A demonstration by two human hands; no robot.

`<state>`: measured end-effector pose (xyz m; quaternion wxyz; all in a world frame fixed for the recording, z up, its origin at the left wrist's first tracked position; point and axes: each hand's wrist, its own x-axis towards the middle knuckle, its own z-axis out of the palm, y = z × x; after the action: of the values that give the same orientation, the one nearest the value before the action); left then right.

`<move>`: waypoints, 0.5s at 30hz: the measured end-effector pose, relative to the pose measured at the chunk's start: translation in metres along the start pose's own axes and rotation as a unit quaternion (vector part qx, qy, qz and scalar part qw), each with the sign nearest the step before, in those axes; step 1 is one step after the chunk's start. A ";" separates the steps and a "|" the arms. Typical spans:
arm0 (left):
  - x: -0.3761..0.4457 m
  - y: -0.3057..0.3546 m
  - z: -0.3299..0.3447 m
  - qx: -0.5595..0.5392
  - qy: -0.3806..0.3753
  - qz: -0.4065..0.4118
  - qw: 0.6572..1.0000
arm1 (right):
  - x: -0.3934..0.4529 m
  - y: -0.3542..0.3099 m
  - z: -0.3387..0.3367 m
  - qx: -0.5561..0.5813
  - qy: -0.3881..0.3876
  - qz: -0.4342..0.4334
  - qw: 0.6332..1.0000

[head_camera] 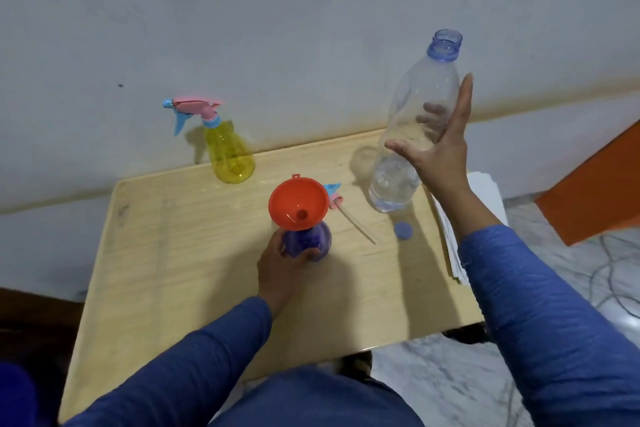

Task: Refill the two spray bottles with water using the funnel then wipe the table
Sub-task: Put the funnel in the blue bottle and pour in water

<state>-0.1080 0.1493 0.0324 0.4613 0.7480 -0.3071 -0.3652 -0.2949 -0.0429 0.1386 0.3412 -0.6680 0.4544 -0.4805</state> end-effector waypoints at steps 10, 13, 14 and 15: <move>-0.005 0.005 -0.005 0.002 -0.020 0.018 1.000 | -0.059 -0.013 0.000 -0.095 0.096 0.079 0.988; -0.004 0.001 -0.005 -0.027 -0.008 0.012 1.000 | -0.085 -0.029 0.012 -0.059 0.184 0.064 0.979; -0.004 -0.001 -0.004 -0.040 -0.004 0.010 0.999 | -0.096 -0.033 0.020 -0.038 0.143 0.035 0.988; -0.004 -0.004 -0.004 -0.049 0.000 0.010 0.999 | -0.106 -0.035 0.028 -0.030 0.078 0.004 0.997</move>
<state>-0.1061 0.1554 0.0313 0.5010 0.7216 -0.2964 -0.3747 -0.2713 0.0695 0.1263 0.2869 -0.6366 0.4964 -0.5158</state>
